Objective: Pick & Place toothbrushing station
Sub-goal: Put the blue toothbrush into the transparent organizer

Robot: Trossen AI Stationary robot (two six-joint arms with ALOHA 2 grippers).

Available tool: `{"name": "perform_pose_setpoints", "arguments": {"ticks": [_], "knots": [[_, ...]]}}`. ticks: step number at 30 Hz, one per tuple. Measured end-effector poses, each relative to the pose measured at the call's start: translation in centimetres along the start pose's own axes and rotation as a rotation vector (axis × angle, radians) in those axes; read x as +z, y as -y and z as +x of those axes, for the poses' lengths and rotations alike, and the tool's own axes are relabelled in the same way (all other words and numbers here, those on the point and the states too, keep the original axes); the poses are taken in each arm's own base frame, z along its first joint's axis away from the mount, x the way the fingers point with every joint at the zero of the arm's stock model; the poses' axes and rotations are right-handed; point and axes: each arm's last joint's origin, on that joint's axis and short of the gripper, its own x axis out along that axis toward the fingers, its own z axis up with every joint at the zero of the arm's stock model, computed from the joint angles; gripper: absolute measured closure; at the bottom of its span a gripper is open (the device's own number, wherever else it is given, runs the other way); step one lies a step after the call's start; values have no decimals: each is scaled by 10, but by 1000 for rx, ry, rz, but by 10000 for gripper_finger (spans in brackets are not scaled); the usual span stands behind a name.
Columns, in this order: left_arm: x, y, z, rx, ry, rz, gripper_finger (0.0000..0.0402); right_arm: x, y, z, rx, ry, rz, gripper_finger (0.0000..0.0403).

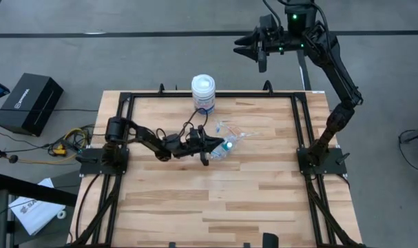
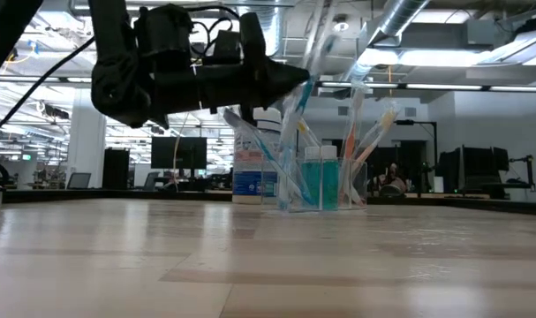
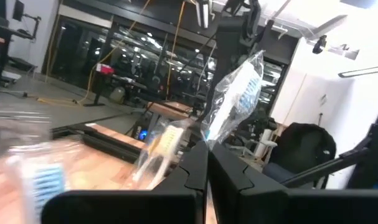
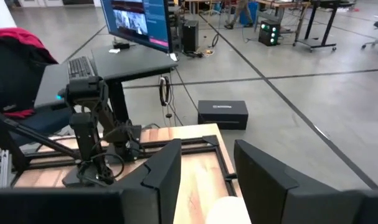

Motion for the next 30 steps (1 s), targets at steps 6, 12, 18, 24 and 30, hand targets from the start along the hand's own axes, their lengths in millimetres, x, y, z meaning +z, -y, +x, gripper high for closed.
{"name": "perform_pose_setpoints", "arguments": {"ticks": [6,12,18,24,30], "knots": [[2,8,7,-30,23,7,401,-1,-2,1,10,-15,-5,266],[-1,7,7,-28,14,9,402,-2,-3,1,11,-17,-6,268],[9,11,14,-57,51,16,401,-5,-1,4,13,-28,1,267],[17,8,25,-101,85,26,401,-8,2,10,18,-45,13,270],[8,4,20,-86,48,30,402,-9,2,10,19,-48,2,266]]}}
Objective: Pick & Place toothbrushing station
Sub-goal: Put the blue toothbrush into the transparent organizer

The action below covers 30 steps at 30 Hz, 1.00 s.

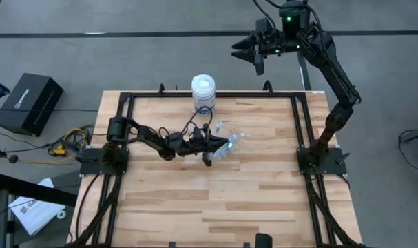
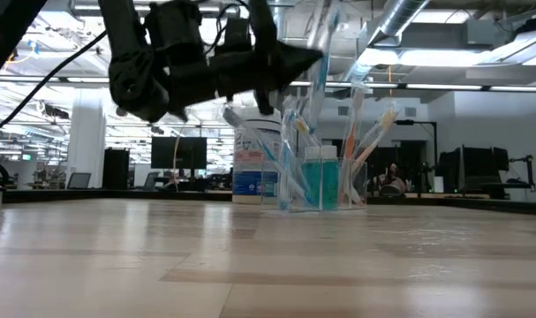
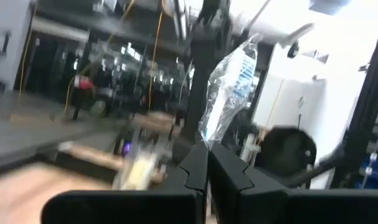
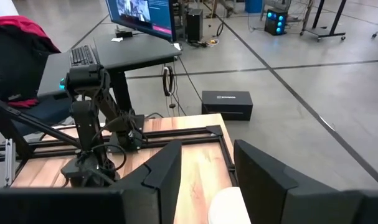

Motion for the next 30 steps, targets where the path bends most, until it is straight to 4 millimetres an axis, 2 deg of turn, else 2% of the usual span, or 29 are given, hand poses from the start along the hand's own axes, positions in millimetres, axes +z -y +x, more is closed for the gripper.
{"name": "perform_pose_setpoints", "arguments": {"ticks": [16,30], "knots": [[-51,-13,-20,52,-163,-92,402,-1,-1,1,5,-7,0,268],[-51,-12,-21,19,-177,-111,402,0,-4,2,23,-6,4,269]]}}
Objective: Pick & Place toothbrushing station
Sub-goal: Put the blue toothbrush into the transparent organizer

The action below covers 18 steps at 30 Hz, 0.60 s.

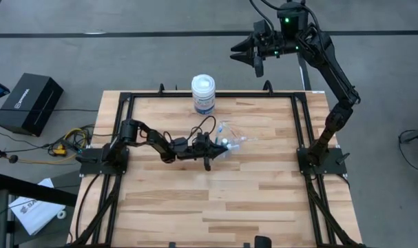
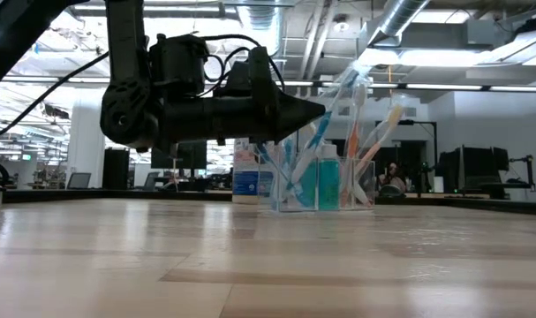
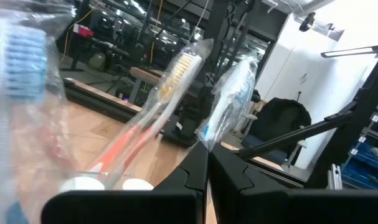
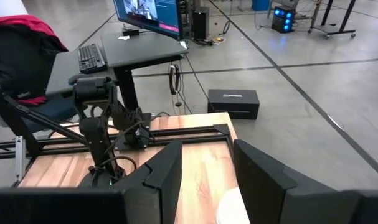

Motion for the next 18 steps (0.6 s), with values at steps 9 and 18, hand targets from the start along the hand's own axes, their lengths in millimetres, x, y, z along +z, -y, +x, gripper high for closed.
{"name": "perform_pose_setpoints", "arguments": {"ticks": [9,18], "knots": [[1,-2,0,7,2,-24,397,1,-4,2,30,3,6,270],[2,-14,-16,55,-29,-63,342,1,-4,2,30,4,7,264]]}}
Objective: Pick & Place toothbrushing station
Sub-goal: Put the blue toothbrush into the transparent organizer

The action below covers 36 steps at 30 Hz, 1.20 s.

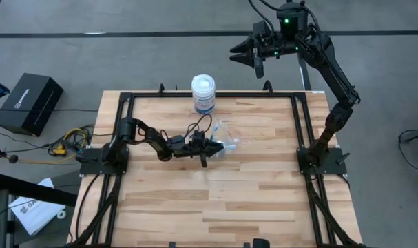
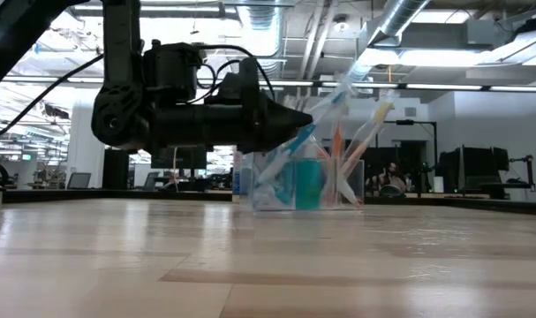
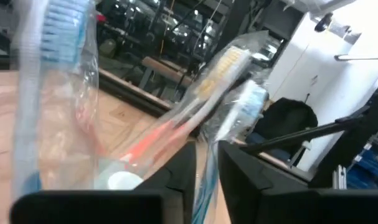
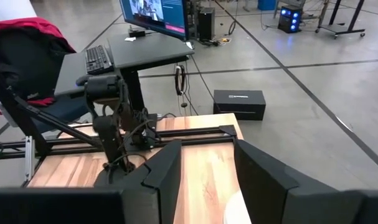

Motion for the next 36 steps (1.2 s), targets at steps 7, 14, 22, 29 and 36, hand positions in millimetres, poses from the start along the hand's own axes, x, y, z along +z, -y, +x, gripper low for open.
{"name": "perform_pose_setpoints", "arguments": {"ticks": [7,14,22,29,36], "knots": [[27,13,-8,-16,69,80,286,0,0,0,0,1,1,265],[35,15,-19,0,77,93,260,1,0,0,-1,10,-5,262],[67,32,-21,-67,142,66,260,4,1,0,-7,36,-11,265],[107,45,-32,80,-189,139,260,10,1,-1,-12,92,19,260],[140,40,-45,97,-251,128,252,18,1,-2,14,159,43,259]]}}
